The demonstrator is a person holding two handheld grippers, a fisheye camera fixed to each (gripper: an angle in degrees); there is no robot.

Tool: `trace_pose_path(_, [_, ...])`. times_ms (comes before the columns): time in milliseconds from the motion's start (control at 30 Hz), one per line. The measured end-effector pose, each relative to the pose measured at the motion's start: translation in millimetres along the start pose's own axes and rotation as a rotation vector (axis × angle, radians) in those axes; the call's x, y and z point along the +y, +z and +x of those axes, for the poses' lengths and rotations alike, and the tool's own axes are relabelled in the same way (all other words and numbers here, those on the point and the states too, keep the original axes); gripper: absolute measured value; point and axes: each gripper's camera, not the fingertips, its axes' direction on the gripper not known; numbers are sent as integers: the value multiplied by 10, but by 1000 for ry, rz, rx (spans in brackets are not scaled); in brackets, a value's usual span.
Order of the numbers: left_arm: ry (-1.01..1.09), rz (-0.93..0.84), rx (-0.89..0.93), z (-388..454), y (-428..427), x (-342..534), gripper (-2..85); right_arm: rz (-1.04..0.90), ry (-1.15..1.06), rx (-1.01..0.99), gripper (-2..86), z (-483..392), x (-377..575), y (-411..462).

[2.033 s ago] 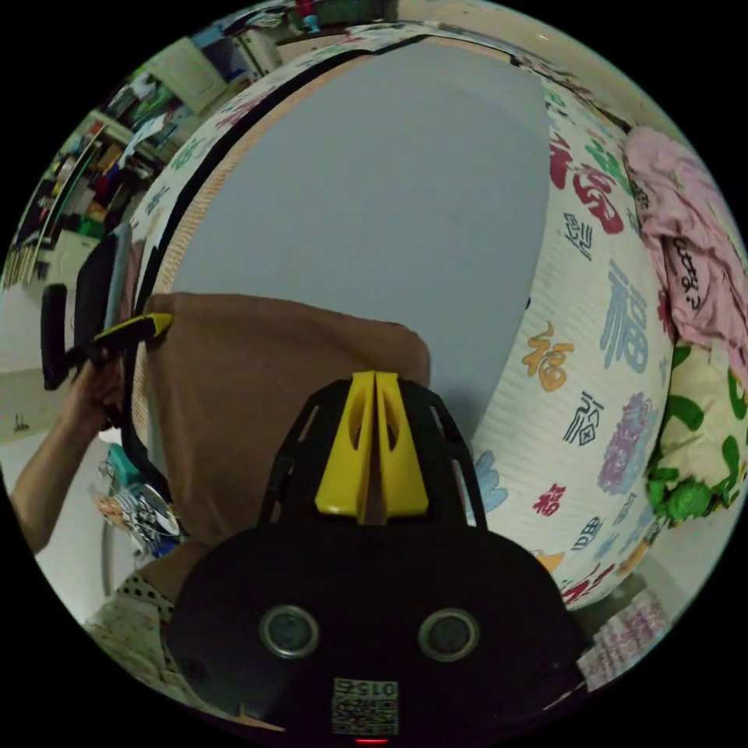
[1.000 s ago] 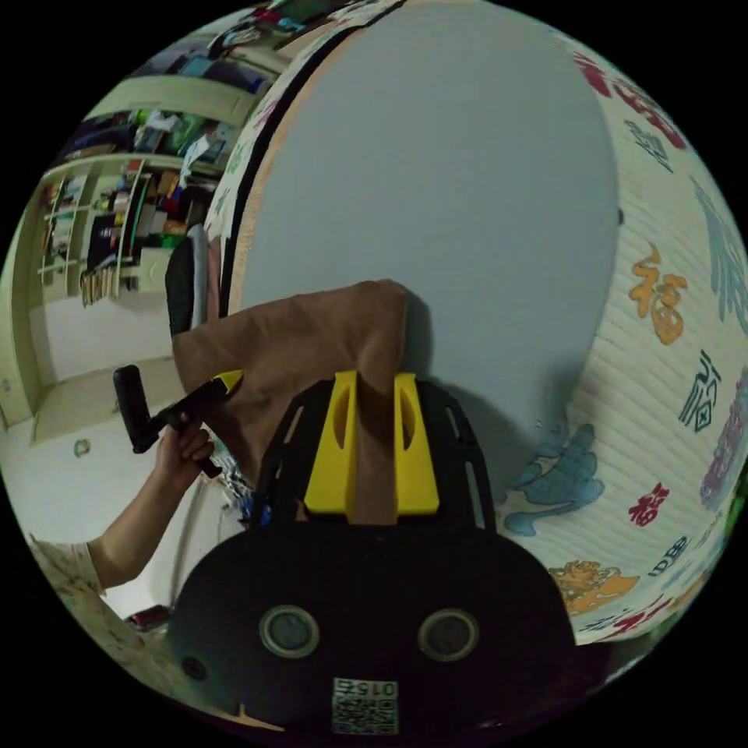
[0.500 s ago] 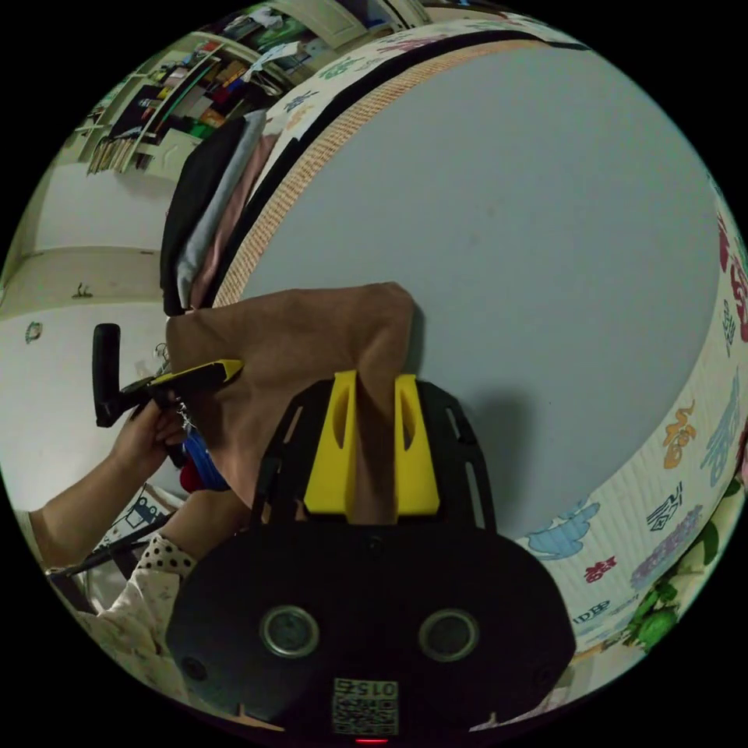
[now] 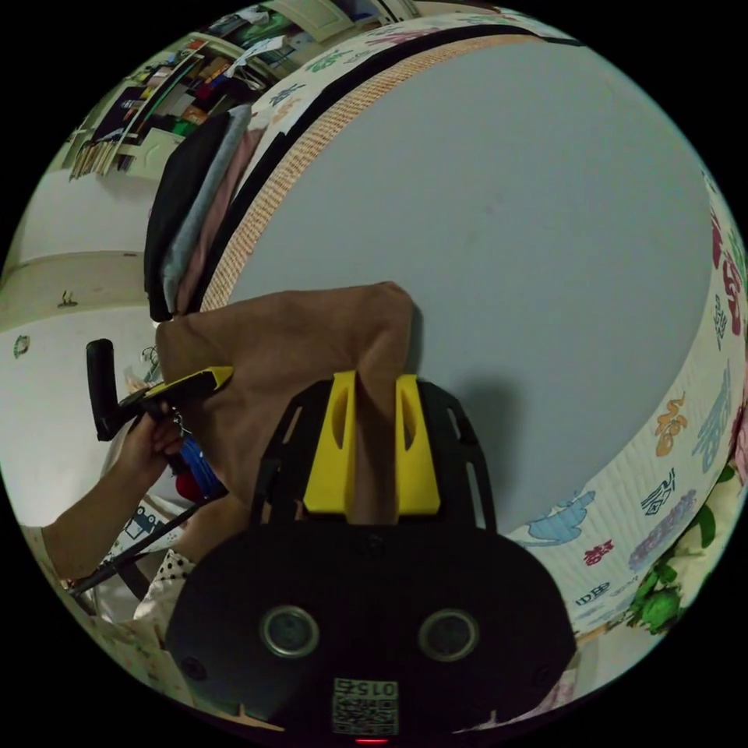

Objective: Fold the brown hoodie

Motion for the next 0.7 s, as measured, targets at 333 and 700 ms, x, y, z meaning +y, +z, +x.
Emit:
trace_pose_path(333, [50, 33, 107, -850, -776, 787, 72, -33, -143, -71, 65, -576, 630, 962])
trace_pose_path(700, [-228, 568, 202, -2509, -3148, 3086, 63, -57, -692, -381, 65, -2723, 1241, 1904])
